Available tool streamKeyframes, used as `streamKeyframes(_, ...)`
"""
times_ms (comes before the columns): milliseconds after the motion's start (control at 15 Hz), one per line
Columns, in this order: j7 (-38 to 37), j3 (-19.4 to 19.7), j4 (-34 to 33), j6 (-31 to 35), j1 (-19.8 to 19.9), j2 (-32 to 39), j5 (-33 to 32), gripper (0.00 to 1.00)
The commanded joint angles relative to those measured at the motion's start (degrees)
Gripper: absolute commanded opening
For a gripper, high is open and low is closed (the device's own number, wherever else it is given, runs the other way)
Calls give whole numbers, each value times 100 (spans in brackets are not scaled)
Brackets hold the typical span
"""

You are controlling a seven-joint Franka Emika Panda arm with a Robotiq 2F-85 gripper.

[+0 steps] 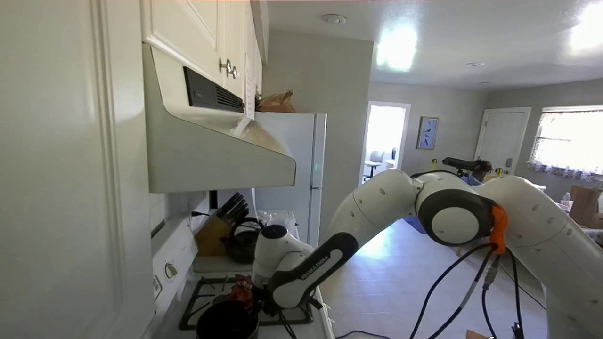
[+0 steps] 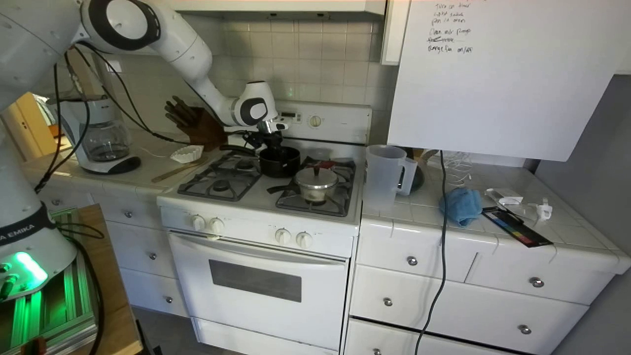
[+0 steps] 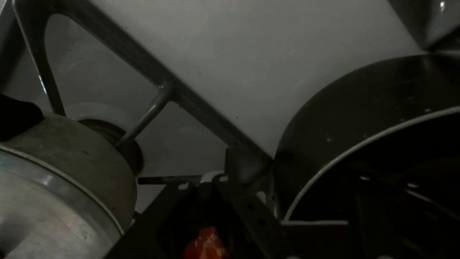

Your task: Remove the chip packet from the pot, then put the pot on plate

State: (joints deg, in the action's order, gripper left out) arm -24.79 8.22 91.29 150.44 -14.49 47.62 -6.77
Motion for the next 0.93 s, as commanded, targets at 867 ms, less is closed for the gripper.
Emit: streamKeyframes(867, 214, -276, 698, 558, 117, -750, 275, 1)
